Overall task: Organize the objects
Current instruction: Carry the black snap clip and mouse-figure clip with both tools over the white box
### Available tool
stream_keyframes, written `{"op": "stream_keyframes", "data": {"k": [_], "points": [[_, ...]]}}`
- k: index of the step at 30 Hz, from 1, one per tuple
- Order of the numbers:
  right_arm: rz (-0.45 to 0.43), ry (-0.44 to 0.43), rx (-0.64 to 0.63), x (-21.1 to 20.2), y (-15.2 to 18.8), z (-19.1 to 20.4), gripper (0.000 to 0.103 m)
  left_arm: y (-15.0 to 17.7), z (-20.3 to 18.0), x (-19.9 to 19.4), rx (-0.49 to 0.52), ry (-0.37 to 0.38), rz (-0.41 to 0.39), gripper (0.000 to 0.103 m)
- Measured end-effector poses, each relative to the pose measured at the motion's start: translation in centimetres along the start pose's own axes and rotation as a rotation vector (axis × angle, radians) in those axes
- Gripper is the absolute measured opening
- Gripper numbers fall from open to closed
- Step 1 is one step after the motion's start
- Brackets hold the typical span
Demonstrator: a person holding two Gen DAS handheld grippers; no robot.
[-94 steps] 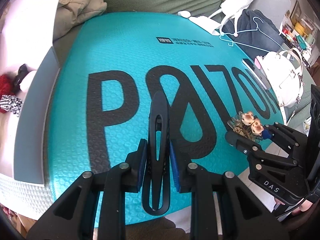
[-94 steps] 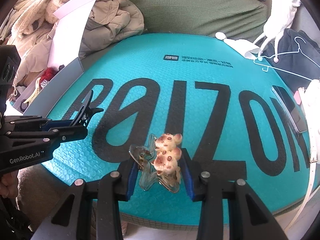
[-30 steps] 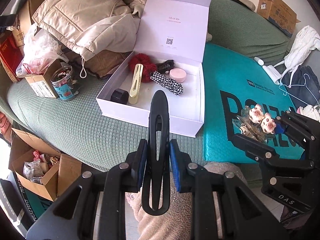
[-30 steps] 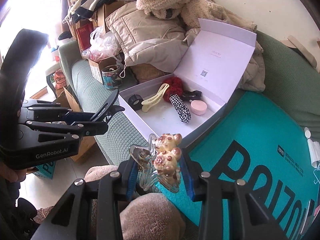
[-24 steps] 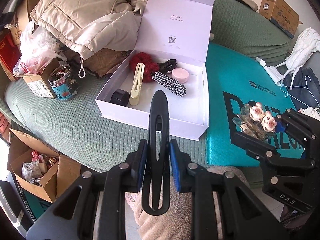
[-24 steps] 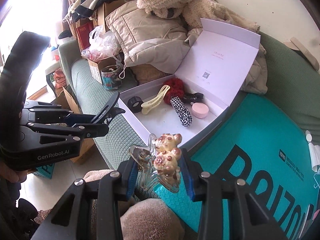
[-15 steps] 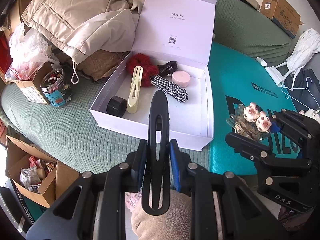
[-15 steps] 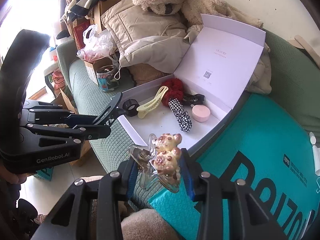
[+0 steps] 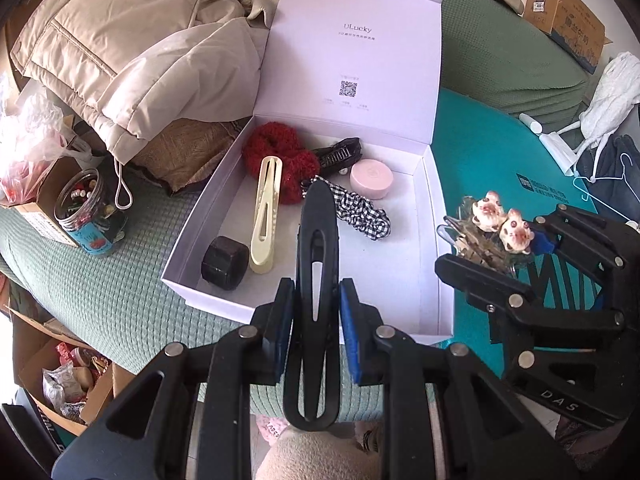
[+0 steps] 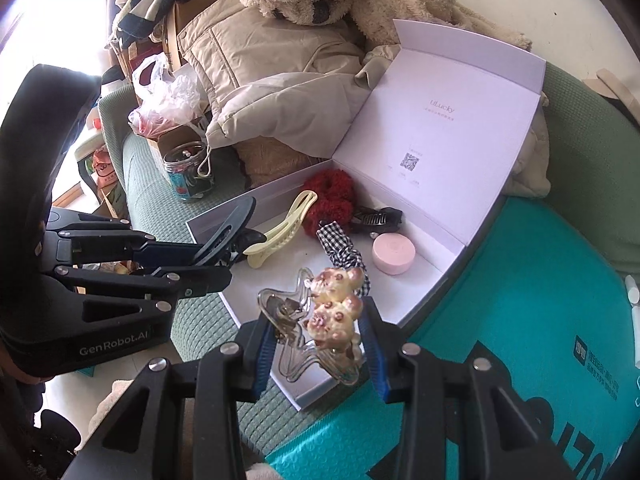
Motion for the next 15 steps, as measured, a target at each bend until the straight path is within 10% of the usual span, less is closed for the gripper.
{"op": "stream_keyframes", "data": {"k": [15], "points": [[0.019, 0.018, -0.007, 4.7, -2.1, -1.6, 0.04, -2.5, 1.6, 5.3, 0.043, 0.036, 0.065, 0.021]]}}
Point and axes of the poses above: each gripper's, at about its wrist camera, not at the fingertips, and x roughly the way its jaws point, z to its left, y to its underside, the point moved 1 cm from there along x, roughly the way its jaws point, and after that the axes turned 5 degrees about y, right-handed, at the moved point
